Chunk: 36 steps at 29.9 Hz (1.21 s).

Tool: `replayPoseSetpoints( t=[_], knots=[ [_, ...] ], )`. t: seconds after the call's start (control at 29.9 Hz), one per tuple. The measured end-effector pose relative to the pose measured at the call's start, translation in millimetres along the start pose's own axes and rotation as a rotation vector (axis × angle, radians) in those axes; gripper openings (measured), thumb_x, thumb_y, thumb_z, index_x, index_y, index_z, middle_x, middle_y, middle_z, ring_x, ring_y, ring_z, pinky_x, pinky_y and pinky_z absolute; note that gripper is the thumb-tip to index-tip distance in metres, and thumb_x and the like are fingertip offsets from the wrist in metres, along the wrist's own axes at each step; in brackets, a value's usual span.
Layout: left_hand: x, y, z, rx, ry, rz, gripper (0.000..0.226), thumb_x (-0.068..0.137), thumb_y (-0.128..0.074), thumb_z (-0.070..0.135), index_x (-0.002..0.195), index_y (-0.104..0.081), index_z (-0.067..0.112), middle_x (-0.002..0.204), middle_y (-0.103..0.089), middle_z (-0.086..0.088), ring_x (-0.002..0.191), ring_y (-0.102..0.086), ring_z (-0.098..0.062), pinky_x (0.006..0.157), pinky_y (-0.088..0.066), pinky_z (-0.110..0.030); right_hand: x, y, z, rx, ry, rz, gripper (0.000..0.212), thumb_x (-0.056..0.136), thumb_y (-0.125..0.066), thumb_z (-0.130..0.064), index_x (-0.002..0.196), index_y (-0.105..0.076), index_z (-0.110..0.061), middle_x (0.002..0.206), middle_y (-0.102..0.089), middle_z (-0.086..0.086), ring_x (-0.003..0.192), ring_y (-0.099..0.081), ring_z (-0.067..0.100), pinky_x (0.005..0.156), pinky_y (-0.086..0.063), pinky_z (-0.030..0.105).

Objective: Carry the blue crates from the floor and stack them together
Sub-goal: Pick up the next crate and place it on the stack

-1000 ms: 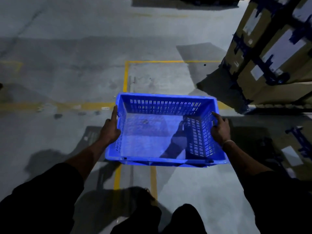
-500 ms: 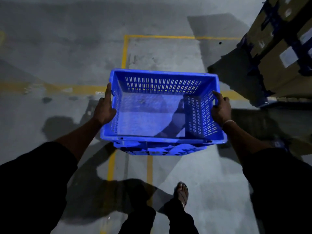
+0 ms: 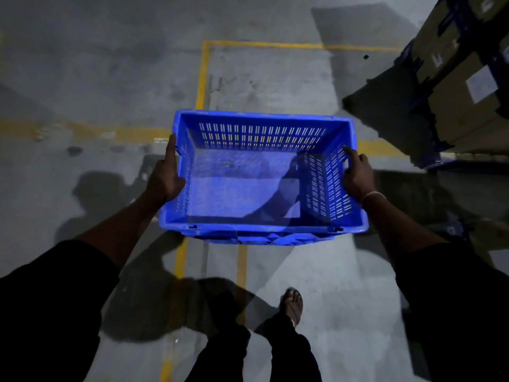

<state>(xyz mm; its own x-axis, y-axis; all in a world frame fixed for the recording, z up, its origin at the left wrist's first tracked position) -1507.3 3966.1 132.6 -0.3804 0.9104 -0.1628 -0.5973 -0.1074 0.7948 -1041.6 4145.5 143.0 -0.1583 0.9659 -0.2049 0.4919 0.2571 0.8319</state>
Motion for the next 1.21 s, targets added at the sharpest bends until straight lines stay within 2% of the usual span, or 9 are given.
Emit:
replayPoseSetpoints(
  t=[0.17, 0.27, 0.33, 0.44, 0.57, 0.8, 0.94, 1.04, 1.21],
  knots=[
    [-2.5, -5.8, -14.0, 0.016, -0.011, 0.01, 0.109, 0.08, -0.059, 0.001, 0.159, 0.008, 0.036, 0.078, -0.061, -0.022, 0.056, -0.058, -0.036, 0.048, -0.043, -0.042, -7.2, -4.1, 6.2, -0.01, 0.022, 0.008, 0.066, 0.091, -0.058, 0.0, 0.153, -0.038, -0.014, 0.129, -0.047, 0.026, 0.104, -0.058, 0.049, 0.092, -0.048, 0.051],
    [7.2, -5.8, -5.2, -0.021, -0.004, 0.016, 0.11, 0.081, -0.061, -0.001, 0.159, 0.007, 0.037, 0.082, -0.061, -0.015, 0.055, -0.055, -0.026, 0.047, -0.034, -0.032, -0.6, -4.5, 4.8, 0.002, 0.025, 0.026, 0.07, 0.092, -0.06, -0.005, 0.155, -0.034, -0.018, 0.13, -0.045, 0.024, 0.102, -0.059, 0.045, 0.087, -0.049, 0.048],
    [15.1, -5.4, -1.4, -0.022, -0.009, 0.029, 0.109, 0.082, -0.063, -0.002, 0.16, 0.005, 0.033, 0.07, -0.054, -0.007, 0.052, -0.05, -0.018, 0.045, -0.03, -0.031, 2.2, -5.0, 4.7, 0.016, 0.026, 0.053, 0.076, 0.093, -0.062, -0.009, 0.158, -0.026, -0.026, 0.13, -0.045, 0.023, 0.099, -0.06, 0.043, 0.081, -0.048, 0.045],
    [23.0, -5.2, -4.6, 0.031, -0.014, 0.04, 0.113, 0.08, -0.065, -0.002, 0.159, 0.007, 0.034, 0.068, -0.052, -0.013, 0.055, -0.055, -0.031, 0.047, -0.032, -0.033, -0.7, -3.5, 2.8, 0.079, 0.029, 0.087, 0.09, 0.09, -0.065, -0.01, 0.161, -0.013, -0.024, 0.137, -0.046, 0.025, 0.109, -0.058, 0.041, 0.088, -0.047, 0.049],
    [22.1, -9.4, -7.9, 0.07, 0.018, -0.028, 0.116, 0.081, -0.067, 0.002, 0.158, 0.012, 0.037, 0.075, -0.058, -0.024, 0.062, -0.059, -0.041, 0.051, -0.036, -0.037, -10.5, -2.7, 8.2, 0.061, -0.058, 0.036, 0.086, 0.092, -0.058, -0.005, 0.161, -0.008, -0.016, 0.138, -0.047, 0.029, 0.117, -0.054, 0.047, 0.094, -0.045, 0.047],
    [11.7, -8.7, 4.5, 0.054, -0.053, -0.035, 0.112, 0.082, -0.064, 0.001, 0.158, 0.011, 0.034, 0.074, -0.058, -0.024, 0.06, -0.058, -0.039, 0.05, -0.036, -0.036, -24.6, -6.3, 23.1, 0.076, -0.056, 0.012, 0.09, 0.092, -0.06, -0.012, 0.161, -0.004, -0.024, 0.128, -0.052, 0.027, 0.105, -0.06, 0.048, 0.09, -0.05, 0.057],
    [4.4, -3.4, -2.3, 0.004, -0.031, 0.001, 0.107, 0.083, -0.062, 0.002, 0.16, 0.008, 0.03, 0.071, -0.055, -0.021, 0.058, -0.054, -0.034, 0.049, -0.031, -0.035, -8.4, -12.1, 6.7, 0.059, -0.014, 0.003, 0.098, 0.09, -0.066, -0.013, 0.161, 0.0, -0.025, 0.131, -0.049, 0.026, 0.109, -0.058, 0.048, 0.092, -0.048, 0.06],
    [9.5, -5.5, -12.7, 0.065, 0.008, 0.058, 0.113, 0.081, -0.065, 0.007, 0.157, 0.012, 0.039, 0.079, -0.053, -0.021, 0.061, -0.053, -0.035, 0.051, -0.033, -0.035, -3.3, -13.8, 3.7, 0.039, -0.003, 0.012, 0.1, 0.09, -0.067, -0.011, 0.161, 0.002, -0.024, 0.135, -0.046, 0.025, 0.111, -0.058, 0.046, 0.093, -0.048, 0.06],
    [8.3, -12.2, -14.0, 0.117, 0.031, -0.015, 0.116, 0.083, -0.065, 0.009, 0.153, 0.022, 0.043, 0.093, -0.054, -0.03, 0.074, -0.061, -0.045, 0.058, -0.044, -0.042, -12.1, -12.7, 10.1, -0.11, -0.012, -0.006, 0.103, 0.088, -0.066, -0.017, 0.16, 0.008, -0.024, 0.136, -0.043, 0.025, 0.111, -0.052, 0.049, 0.094, -0.045, 0.059]
  ],
)
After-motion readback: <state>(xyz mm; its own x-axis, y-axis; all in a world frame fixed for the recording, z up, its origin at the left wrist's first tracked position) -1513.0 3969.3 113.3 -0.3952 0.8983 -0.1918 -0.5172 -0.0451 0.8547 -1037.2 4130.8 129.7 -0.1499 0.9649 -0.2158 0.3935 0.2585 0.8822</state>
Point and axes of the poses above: each hand's wrist, its own x-axis towards the middle knuckle, its own y-axis out of the back of the hand, z = x × y, the point moved 9 cm from there along x, towards the middle knuckle
